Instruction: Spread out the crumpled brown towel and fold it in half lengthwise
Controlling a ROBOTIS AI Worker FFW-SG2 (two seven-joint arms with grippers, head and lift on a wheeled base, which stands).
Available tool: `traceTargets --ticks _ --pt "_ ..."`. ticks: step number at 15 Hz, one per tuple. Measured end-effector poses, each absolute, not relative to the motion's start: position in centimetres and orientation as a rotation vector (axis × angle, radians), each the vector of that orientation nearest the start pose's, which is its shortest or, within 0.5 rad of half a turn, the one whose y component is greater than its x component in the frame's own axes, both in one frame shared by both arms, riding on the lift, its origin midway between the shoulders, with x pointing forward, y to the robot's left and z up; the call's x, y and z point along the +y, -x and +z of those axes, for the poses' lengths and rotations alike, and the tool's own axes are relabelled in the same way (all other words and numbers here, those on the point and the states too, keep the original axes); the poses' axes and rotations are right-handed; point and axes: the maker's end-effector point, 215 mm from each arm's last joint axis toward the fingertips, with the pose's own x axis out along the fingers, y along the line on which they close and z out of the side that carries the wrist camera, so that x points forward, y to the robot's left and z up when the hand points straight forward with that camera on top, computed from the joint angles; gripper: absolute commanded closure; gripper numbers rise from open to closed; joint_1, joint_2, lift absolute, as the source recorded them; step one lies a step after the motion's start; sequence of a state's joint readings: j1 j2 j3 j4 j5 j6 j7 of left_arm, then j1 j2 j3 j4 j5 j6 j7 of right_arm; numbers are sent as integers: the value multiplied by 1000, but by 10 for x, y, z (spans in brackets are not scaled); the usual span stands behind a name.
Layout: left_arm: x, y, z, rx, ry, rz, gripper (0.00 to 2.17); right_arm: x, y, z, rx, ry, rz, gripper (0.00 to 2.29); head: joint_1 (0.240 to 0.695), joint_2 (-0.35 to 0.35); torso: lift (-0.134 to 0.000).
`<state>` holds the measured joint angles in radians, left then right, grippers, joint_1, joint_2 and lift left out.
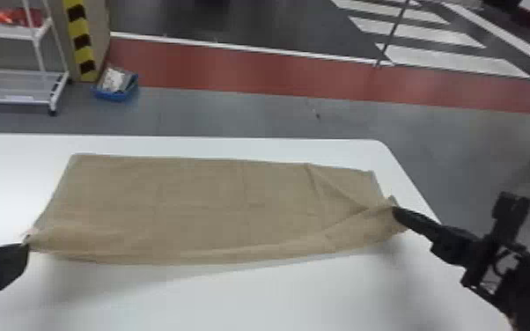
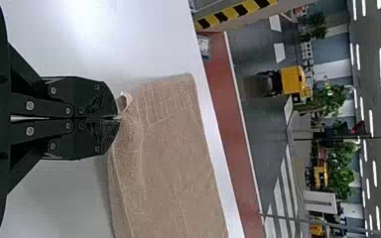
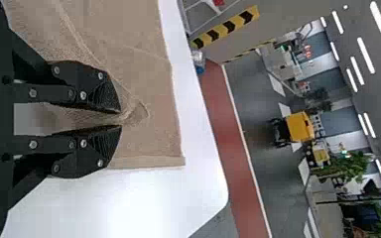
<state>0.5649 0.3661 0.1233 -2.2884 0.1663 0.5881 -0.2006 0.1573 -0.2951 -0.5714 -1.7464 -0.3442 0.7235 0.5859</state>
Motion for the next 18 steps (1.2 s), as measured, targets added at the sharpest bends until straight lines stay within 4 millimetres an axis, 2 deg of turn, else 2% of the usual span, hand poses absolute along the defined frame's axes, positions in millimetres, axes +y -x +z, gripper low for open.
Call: traceTargets --ticks 3,6,10,12,14,15,17,18 --pt "267 -408 -391 445 -191 -271 1625 -476 -459 -425 515 -232 74 360 695 -264 -124" --pt "268 -408 -392 449 -191 -270 1625 -490 -451 -428 539 -221 45 363 695 -281 -124" --pt "264 -411 -394 449 -188 -278 1625 -486 -463 -421 519 -244 52 377 695 -280 -124" --pt "263 -411 -395 450 -188 -281 1625 -479 -474 -416 520 -260 61 589 695 -272 -124" --pt "263 -410 -395 450 -188 -282 1625 -475 -483 -417 541 -266 66 626 695 -261 -124" --pt "263 -410 -395 451 -189 -282 1625 -473 -486 -419 553 -264 68 859 695 -259 -124" --pt "264 -410 -396 452 -191 -282 1629 -470 -487 -424 576 -258 73 1031 695 -255 -124" --pt "265 -410 -395 452 -192 -282 1632 -468 -485 -426 588 -262 83 1217 695 -250 -124"
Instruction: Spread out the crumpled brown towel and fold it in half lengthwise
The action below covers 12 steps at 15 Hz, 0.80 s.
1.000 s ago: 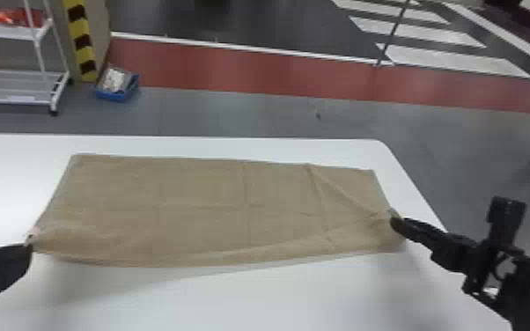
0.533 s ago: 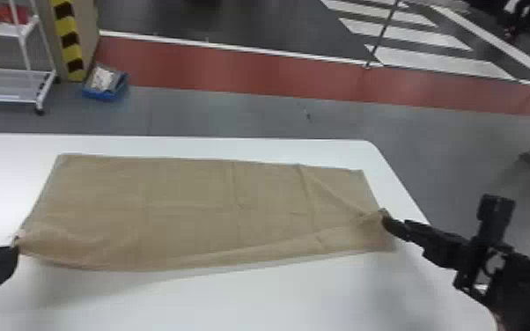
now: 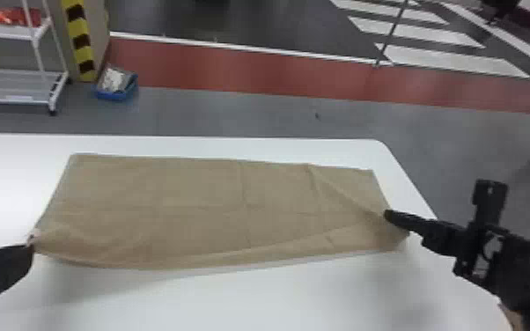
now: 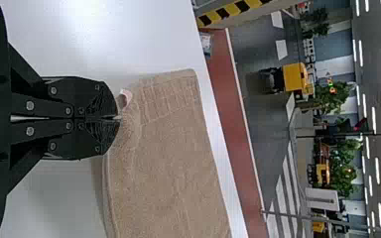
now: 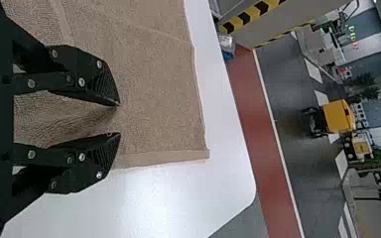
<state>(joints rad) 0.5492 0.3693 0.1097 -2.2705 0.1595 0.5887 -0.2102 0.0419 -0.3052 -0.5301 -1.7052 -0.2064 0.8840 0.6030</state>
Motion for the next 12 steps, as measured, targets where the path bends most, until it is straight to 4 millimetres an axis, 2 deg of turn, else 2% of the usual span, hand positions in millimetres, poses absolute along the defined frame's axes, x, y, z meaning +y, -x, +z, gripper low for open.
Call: traceTargets --ticks 1,3,6,12 --pt "265 -410 -395 450 -193 -282 1632 -466 -483 -427 594 -270 93 1298 695 -249 -124" --pt "263 -411 -392 445 -193 -283 1632 -468 -476 -424 592 -287 110 1298 695 -252 -124" --pt "265 -408 -385 442 -199 -273 1632 -476 -472 -403 529 -315 151 1298 695 -262 -124" --pt "293 -375 -386 539 -260 -187 1629 -507 -465 -367 419 -346 144 1298 695 -281 -124"
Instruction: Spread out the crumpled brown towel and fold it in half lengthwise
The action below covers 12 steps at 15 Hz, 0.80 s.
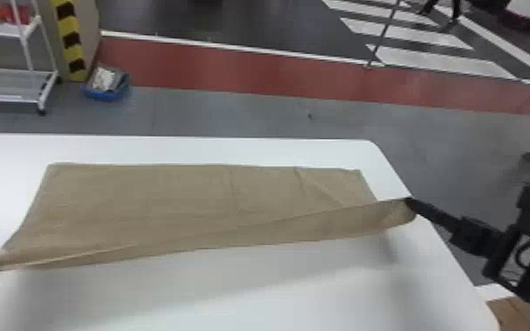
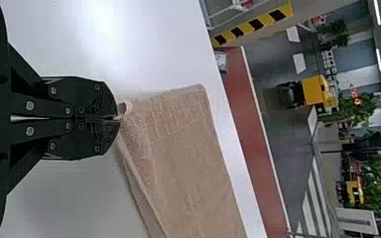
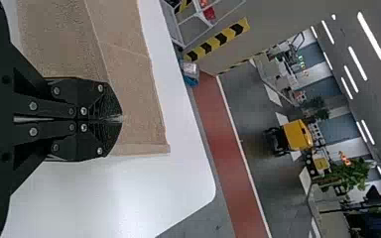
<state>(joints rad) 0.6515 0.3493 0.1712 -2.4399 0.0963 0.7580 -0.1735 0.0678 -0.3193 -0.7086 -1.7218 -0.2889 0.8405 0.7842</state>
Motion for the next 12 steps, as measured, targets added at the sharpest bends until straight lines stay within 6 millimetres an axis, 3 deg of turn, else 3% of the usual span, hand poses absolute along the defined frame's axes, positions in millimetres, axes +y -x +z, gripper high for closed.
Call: traceTargets --ticks 3,7,10,12 --pt "308 -353 -388 616 -276 -148 1629 -511 -458 -358 399 -349 148 1298 695 -279 -124" --pt "315 -340 -383 658 -289 -122 1629 -522 -444 -338 354 -369 140 1298 695 -291 -124" --pt "307 -359 -369 601 -278 -125 1629 -530 -459 -337 358 -370 116 1298 695 -300 -124" --pt "293 -382 -358 530 -263 -142 1629 -520 -481 -344 364 -386 136 1298 695 -291 -124"
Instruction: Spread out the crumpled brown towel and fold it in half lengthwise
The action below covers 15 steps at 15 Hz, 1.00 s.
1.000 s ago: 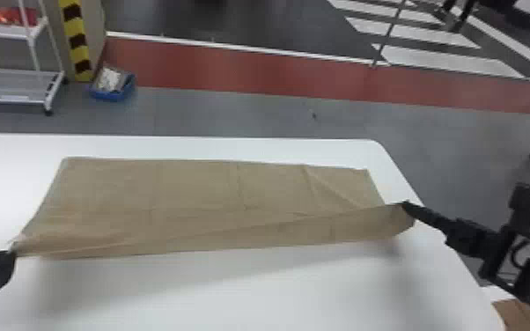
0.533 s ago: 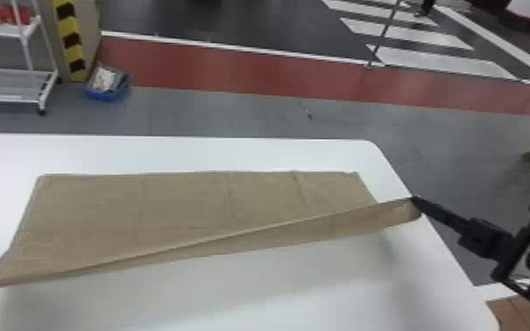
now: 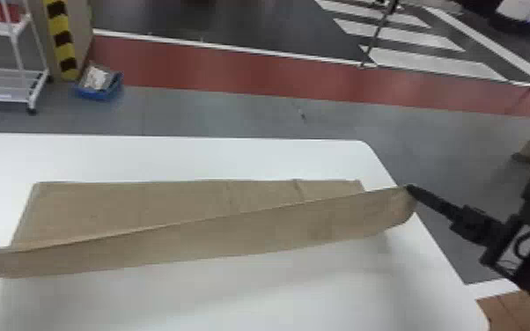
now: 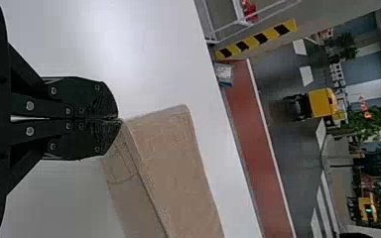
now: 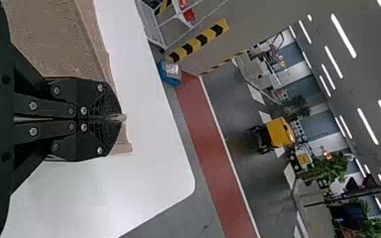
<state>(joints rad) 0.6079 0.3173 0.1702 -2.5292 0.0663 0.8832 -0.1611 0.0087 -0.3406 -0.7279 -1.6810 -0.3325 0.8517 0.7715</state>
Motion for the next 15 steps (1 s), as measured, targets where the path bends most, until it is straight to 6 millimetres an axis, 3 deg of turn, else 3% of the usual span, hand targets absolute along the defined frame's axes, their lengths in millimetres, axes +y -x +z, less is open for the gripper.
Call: traceTargets --ticks 5,7,11,15 --pt "274 -434 -360 473 -240 -163 1629 -499 -550 -347 375 -321 145 1298 695 -251 -124" --pt "271 -457 -364 467 -236 -159 1629 -496 -568 -346 371 -296 134 1298 695 -241 -124" --pt "266 -498 -370 446 -241 -156 1629 -514 -573 -349 341 -281 94 1298 695 -247 -124" --pt "257 -522 -368 429 -257 -163 1629 -534 -566 -359 335 -265 59 1298 695 -272 -124"
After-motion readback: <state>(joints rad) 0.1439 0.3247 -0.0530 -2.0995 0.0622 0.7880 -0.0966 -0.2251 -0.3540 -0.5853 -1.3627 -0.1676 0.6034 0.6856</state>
